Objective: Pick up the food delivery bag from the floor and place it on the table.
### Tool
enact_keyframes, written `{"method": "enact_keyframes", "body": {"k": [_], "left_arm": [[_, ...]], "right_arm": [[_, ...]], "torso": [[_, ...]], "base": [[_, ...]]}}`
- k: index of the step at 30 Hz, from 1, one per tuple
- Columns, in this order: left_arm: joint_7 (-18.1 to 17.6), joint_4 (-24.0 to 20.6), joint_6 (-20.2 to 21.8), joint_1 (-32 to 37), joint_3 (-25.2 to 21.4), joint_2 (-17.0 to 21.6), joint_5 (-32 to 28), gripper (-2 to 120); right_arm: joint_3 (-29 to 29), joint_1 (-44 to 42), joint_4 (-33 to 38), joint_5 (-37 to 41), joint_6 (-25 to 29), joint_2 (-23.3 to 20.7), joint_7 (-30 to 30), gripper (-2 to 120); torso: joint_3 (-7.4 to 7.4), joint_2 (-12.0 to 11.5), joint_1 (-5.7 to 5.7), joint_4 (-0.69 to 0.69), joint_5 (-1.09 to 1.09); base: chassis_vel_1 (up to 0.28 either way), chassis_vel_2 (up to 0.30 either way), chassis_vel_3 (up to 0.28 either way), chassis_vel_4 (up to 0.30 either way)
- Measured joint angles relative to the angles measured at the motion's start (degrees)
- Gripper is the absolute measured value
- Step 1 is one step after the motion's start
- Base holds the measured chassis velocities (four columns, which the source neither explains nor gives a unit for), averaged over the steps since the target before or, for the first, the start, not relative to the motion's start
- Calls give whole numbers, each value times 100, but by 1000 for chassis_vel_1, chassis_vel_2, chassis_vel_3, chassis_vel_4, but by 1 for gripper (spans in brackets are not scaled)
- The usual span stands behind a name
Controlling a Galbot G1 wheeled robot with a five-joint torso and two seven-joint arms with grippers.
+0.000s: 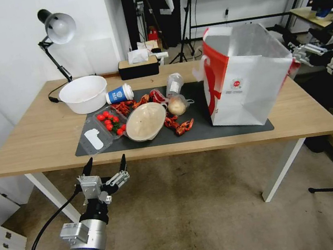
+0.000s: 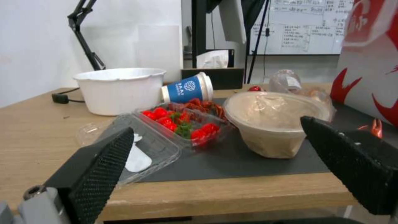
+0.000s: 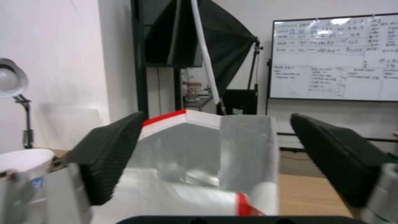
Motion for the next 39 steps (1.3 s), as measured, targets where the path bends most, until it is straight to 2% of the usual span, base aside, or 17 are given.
{"method": "enact_keyframes", "body": {"k": [5,11,14,15,18,22,26,30,32,34,36,39], "left_arm": [[0,-11,-13,12,-13,19,-11,100],[-4,-12,-14,11,-21,28,-20,100],[-11,-12,-13,10,-24,28,-25,100],[-11,-12,-13,10,-24,28,-25,100],[-18,-12,-14,12,-28,23,-26,100],[-22,-12,-14,20,-29,18,-27,100],[-28,-2,-14,21,-35,11,-28,100],[-32,6,-14,19,-36,1,-28,100],[-36,24,-19,15,-36,-15,-29,100],[-37,29,-27,15,-36,-21,-29,100],[-40,35,-38,17,-36,-25,-29,100],[-42,38,-47,20,-36,-23,-29,100]], "right_arm": [[23,-228,262,-20,215,245,-192,100],[78,-513,492,-215,481,456,-490,100],[64,-846,659,-740,805,747,-1058,100],[64,-846,659,-740,805,747,-1058,100],[-92,-1152,773,-1473,1128,1044,-1377,100],[-206,-1431,841,-2014,1254,1303,-1454,100],[-325,-1803,850,-2594,1452,1629,-1460,100],[-396,-2009,849,-2852,1569,1845,-1421,100],[-617,-2266,774,-3255,1749,2194,-1207,100],[-705,-2345,724,-3409,1811,2337,-1130,100],[-985,-2456,584,-3773,1905,2655,-748,100],[-1140,-2468,454,-3990,2000,2844,-549,100]], "torso": [[0,0,0,0,0],[0,0,0,0,-1],[0,0,0,0,-1],[0,0,0,0,-1],[0,0,0,1,0],[0,0,0,0,0],[-1,0,0,-1,0],[-1,0,0,0,-1],[-1,1,0,0,0],[-1,0,-1,0,-1],[-1,0,-1,0,0],[-1,0,0,0,-1]], "base": [[0,0,0,0],[0,0,0,0],[0,0,0,0],[0,0,0,0],[0,0,0,0],[0,0,0,0],[0,0,0,0],[0,0,0,0],[0,0,0,0],[0,0,0,0],[0,0,0,0],[0,0,0,0]]}}
